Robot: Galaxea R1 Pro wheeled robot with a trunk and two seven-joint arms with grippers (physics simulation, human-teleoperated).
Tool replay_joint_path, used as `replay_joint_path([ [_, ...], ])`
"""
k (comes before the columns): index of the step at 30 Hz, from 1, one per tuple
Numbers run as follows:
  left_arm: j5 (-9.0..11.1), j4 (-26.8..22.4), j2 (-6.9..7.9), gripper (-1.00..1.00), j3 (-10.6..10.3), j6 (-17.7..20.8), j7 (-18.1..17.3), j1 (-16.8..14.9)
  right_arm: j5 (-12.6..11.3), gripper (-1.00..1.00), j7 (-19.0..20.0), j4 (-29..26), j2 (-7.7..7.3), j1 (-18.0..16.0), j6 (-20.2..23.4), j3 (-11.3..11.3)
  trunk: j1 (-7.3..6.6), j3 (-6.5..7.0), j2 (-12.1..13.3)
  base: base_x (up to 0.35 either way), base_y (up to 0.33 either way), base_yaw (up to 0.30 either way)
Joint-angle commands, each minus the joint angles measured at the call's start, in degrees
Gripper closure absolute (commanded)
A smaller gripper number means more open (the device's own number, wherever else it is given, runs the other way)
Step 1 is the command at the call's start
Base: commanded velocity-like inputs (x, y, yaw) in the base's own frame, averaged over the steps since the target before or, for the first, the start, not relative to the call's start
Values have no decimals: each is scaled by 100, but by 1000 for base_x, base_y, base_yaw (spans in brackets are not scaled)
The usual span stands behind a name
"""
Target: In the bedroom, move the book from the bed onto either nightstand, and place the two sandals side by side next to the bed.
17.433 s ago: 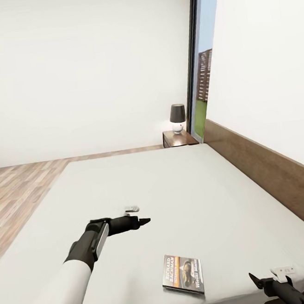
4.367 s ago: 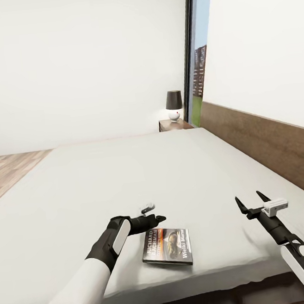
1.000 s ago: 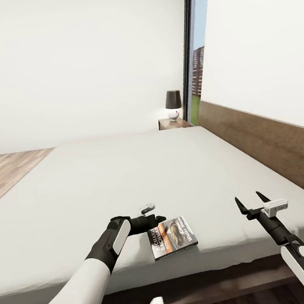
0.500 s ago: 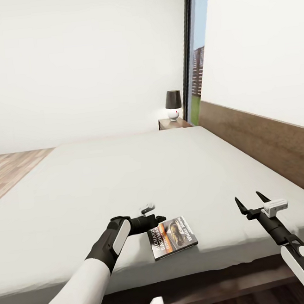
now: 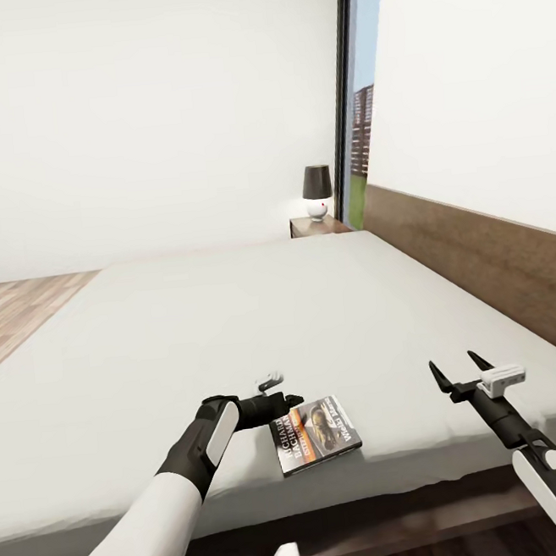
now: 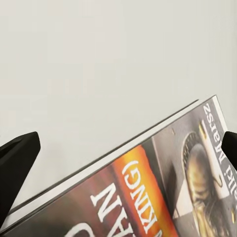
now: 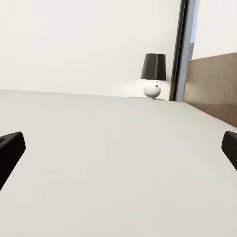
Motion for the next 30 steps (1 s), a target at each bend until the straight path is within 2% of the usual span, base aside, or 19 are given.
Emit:
replay_joint_path([
  [1, -56, 1, 0, -100, -5, 41, 15, 1, -58, -100, 55, 5, 3, -4, 2, -4, -1, -7, -2, 0, 0, 0],
  [30, -56, 5, 0, -100, -5, 41, 15, 1, -58, -100, 55, 5, 10, -4, 2, -4, -1, -7, -2, -21, 0, 0],
])
